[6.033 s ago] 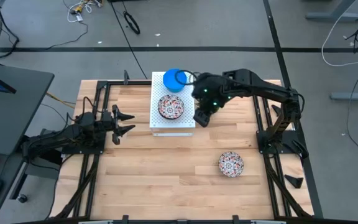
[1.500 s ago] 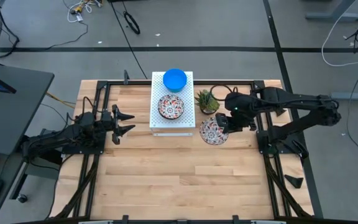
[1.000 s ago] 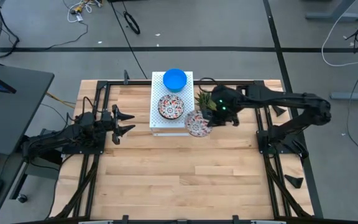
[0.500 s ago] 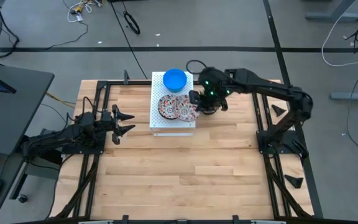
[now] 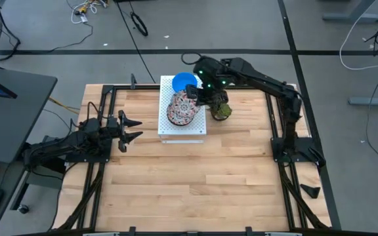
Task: Pick & Place Mini bowls
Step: Stack the white patterned bowl on top of the white patterned bowl on the shelf
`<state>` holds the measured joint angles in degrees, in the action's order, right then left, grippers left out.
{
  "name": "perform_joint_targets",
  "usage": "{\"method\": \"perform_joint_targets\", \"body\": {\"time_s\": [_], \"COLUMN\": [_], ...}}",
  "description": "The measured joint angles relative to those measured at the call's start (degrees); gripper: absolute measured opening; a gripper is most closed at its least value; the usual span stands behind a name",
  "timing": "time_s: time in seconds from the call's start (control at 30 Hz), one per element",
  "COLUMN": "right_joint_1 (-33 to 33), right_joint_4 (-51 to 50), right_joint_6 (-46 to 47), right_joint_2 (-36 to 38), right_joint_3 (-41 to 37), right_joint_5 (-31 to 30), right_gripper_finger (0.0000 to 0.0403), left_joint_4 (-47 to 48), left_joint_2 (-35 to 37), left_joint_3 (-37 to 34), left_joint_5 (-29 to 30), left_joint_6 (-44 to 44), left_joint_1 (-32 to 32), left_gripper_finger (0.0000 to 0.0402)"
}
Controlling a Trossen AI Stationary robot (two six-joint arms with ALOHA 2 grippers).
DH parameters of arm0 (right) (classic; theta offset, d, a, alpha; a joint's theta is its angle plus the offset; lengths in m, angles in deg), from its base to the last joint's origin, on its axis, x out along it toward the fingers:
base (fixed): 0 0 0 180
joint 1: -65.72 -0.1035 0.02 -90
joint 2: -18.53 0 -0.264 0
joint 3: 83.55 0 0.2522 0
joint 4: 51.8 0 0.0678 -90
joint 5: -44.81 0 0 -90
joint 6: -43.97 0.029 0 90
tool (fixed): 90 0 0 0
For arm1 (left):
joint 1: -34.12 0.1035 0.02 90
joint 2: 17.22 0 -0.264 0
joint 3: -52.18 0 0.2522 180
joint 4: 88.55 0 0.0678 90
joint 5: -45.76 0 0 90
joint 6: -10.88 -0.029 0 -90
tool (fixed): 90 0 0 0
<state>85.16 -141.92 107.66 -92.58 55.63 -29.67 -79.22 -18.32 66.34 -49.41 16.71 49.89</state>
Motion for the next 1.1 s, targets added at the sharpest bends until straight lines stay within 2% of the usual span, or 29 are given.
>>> {"method": "perform_joint_targets", "body": {"time_s": [0.17,0.33,0.53,0.83,1.1], "right_joint_1": [-0.1,-0.1,-0.2,-0.2,0.4], "right_joint_4": [-0.8,-1.7,-0.6,7.8,10.4], "right_joint_6": [-1.2,-1.2,-1.4,-1.4,-3.1], "right_joint_2": [-3.5,-3.9,-4.0,-3.9,-3.9], "right_joint_3": [3.5,3.5,-0.7,-7.3,-9.3], "right_joint_5": [1.3,1.9,2.0,1.5,1.9], "right_gripper_finger": [0.0005,0.0005,0.0005,0.0005,0.0014], "left_joint_4": [0.0,0.0,0.0,0.0,0.0], "left_joint_2": [0.0,0.0,0.0,0.0,0.0], "left_joint_3": [0.0,0.0,0.0,0.0,0.0], "left_joint_5": [0.0,0.0,0.0,0.0,0.0], "left_joint_6": [0.0,0.0,0.0,0.0,0.0], "left_joint_1": [0.0,0.0,0.0,0.0,0.0], "left_gripper_finger": [0.0220,0.0220,0.0220,0.0220,0.0220]}}
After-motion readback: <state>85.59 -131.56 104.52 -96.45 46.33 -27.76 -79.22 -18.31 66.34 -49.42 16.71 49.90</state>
